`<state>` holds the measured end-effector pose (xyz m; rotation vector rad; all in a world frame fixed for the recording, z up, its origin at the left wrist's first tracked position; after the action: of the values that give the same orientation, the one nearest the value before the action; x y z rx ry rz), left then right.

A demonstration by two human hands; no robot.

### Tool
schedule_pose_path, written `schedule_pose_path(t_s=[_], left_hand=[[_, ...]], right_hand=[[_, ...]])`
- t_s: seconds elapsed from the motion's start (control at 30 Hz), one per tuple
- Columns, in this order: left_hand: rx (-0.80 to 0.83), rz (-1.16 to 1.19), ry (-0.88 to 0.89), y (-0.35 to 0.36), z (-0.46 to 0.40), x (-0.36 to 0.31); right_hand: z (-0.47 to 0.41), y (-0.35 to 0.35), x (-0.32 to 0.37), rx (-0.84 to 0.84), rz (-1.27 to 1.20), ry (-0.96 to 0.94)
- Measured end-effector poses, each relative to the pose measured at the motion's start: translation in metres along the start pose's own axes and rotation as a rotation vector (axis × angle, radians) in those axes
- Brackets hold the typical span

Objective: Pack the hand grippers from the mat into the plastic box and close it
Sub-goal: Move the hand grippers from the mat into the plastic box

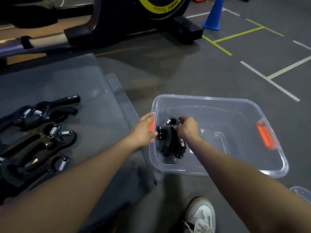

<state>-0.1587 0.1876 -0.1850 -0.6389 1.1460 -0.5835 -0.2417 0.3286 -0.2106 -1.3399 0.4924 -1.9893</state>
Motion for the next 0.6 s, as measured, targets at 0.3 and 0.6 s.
schedule_pose_path(t_s=[0.3,0.6], left_hand=[[-0.269,-0.001,-0.154,-0.09,0.063,0.037],[-0.467,-0.034,-0.313,-0.193,0.17,0.125]], right_hand=[[0.062,0.02,0.115,0.081,0.091,-0.319],[0.135,0.108,0.211,0.281,0.198,-0.489]])
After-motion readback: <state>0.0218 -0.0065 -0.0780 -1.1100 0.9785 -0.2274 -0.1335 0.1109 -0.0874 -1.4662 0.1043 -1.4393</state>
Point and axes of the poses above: each hand's wrist, its own z-axis away from the middle knuckle, its own y-axis out of the palm, x = y × z, the point moved 1 cm from there along -z, towards the middle knuckle, and after that the axes turned 4 degrees about y, right-handed, at the moved point
